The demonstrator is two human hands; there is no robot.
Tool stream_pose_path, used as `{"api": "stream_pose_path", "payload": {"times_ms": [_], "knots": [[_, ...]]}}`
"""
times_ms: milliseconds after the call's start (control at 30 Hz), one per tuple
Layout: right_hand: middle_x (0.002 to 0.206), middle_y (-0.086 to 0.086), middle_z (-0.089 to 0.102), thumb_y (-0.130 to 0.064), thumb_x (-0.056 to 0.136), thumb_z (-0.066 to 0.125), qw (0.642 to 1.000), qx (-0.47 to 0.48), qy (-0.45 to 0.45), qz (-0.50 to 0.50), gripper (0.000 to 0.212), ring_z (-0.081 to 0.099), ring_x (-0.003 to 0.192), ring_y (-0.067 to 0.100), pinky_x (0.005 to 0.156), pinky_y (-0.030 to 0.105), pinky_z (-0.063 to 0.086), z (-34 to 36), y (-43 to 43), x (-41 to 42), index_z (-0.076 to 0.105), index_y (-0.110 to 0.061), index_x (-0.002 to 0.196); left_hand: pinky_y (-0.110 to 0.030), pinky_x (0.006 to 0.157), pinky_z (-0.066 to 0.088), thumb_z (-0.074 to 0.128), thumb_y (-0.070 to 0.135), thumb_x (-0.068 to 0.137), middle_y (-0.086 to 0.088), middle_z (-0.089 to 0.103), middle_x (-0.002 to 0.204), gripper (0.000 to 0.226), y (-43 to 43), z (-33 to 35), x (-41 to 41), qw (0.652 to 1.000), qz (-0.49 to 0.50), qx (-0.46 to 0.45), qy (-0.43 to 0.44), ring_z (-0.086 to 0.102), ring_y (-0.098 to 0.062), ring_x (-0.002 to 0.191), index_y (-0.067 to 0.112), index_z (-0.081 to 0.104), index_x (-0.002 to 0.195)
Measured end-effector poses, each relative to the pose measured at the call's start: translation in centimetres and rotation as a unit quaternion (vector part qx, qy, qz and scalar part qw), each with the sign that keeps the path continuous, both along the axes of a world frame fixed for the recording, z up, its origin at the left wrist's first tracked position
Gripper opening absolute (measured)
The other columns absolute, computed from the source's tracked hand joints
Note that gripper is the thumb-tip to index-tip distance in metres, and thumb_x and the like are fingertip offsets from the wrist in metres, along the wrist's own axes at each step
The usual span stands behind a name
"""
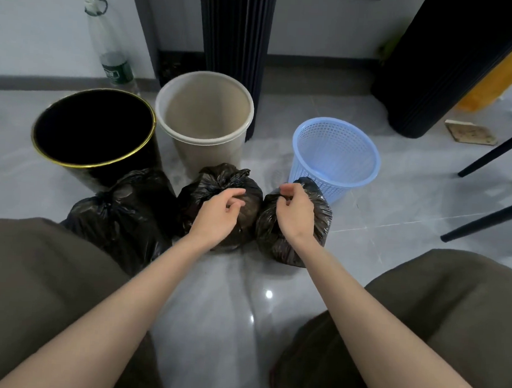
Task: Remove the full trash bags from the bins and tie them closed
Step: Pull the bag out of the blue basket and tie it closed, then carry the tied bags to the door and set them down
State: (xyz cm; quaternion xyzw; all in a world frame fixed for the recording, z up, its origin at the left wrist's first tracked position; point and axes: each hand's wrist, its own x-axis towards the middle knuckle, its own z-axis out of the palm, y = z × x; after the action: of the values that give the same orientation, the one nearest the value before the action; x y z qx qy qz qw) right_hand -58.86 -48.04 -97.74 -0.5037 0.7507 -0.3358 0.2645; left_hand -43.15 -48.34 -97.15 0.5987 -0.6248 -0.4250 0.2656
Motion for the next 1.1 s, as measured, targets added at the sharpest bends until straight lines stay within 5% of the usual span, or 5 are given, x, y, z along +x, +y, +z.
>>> {"api": "stream_pose_path", "payload": {"times_ms": [233, 500, 600, 833, 1100], "knots": [[0.111, -0.005, 0.064, -0.014, 0.091, 0.048, 0.993, -0.048, -0.004, 0.110, 0.024, 0.062, 0.090, 0.014, 0.086, 0.034, 0.049, 7.9, 0.2, 4.2, 0.057, -0.019, 0.113, -0.031, 0.098, 0.045, 0.046, 0.012, 0.094, -0.002, 0.070, 0.108, 0.034, -0.2, 8.0, 4.5, 0.995, 0.013, -0.099, -0.017, 0.063, -0.017, 0.101, 0.018, 0.057, 0.125], [0.115, -0.002, 0.063, -0.021, 0.091, 0.054, 0.964, 0.027, 0.053, 0.258, 0.025, 0.055, 0.107, 0.014, 0.085, 0.025, 0.040, 14.7, -0.3, 7.6, 0.058, -0.018, 0.115, -0.027, 0.086, 0.048, 0.042, 0.019, 0.097, 0.008, 0.065, 0.109, 0.034, 0.3, 15.9, 11.2, 0.994, 0.034, -0.106, -0.002, 0.059, -0.011, 0.103, 0.025, 0.053, 0.129], [0.117, 0.002, 0.061, -0.022, 0.092, 0.053, 0.950, 0.064, 0.072, 0.297, 0.029, 0.054, 0.110, 0.017, 0.084, 0.023, 0.039, 16.0, -1.1, 8.7, 0.056, -0.015, 0.120, -0.032, 0.093, 0.048, 0.042, 0.018, 0.097, 0.008, 0.066, 0.108, 0.034, 0.4, 16.9, 13.3, 0.994, 0.059, -0.093, -0.004, 0.060, -0.012, 0.102, 0.026, 0.053, 0.128], [0.123, 0.005, 0.059, -0.019, 0.092, 0.052, 0.935, 0.125, 0.110, 0.312, 0.030, 0.053, 0.114, 0.021, 0.089, 0.027, 0.040, 13.4, -4.8, 10.7, 0.055, -0.013, 0.122, -0.037, 0.092, 0.049, 0.044, 0.017, 0.097, 0.002, 0.066, 0.110, 0.032, -1.1, 13.2, 18.7, 0.993, 0.099, -0.035, -0.050, 0.060, -0.017, 0.104, 0.022, 0.055, 0.126], [0.132, 0.011, 0.051, -0.011, 0.087, 0.052, 0.919, 0.193, 0.207, 0.274, 0.042, 0.048, 0.121, 0.032, 0.100, 0.041, 0.043, 2.7, -8.2, 10.5, 0.050, -0.018, 0.128, -0.033, 0.094, 0.042, 0.048, 0.022, 0.097, -0.010, 0.053, 0.131, 0.043, -3.2, 2.7, 23.1, 0.974, 0.045, 0.049, -0.215, 0.055, -0.025, 0.114, 0.016, 0.042, 0.139]]}}
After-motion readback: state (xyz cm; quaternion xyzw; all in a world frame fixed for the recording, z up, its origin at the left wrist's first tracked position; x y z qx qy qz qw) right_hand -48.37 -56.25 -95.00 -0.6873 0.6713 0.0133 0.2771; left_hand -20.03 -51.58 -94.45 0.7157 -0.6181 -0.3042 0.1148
